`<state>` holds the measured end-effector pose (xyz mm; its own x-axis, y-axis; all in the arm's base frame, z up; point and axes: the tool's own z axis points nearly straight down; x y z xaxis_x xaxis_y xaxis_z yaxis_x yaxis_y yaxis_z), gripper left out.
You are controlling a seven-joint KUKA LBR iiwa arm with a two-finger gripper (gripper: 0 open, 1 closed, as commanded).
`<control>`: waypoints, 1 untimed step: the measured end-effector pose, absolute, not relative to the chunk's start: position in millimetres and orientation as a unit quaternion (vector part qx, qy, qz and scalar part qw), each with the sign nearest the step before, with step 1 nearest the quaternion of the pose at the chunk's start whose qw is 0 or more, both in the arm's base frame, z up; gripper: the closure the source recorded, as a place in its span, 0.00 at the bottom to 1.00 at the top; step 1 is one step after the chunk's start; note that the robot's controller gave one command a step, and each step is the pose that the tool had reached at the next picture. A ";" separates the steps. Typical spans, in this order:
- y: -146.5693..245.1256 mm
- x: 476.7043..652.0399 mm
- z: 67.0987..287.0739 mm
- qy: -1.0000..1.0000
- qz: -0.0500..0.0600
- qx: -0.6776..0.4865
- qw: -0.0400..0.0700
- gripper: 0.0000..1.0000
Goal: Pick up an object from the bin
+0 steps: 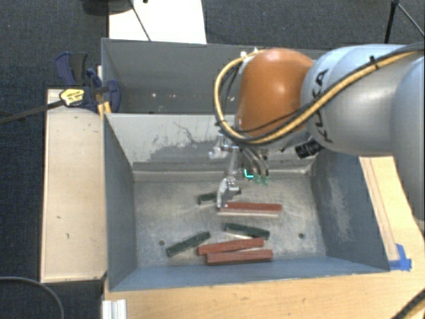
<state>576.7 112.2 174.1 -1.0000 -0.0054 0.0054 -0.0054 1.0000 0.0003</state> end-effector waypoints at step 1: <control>111.7 578.6 178.8 -1.000 -0.001 0.001 -0.001 0.00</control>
Offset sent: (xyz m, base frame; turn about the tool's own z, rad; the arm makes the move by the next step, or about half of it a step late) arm -0.0155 -0.0135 -0.1041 -0.0318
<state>578.6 111.7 178.8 -1.0000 -0.0026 -0.0027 -0.0026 1.0000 0.0014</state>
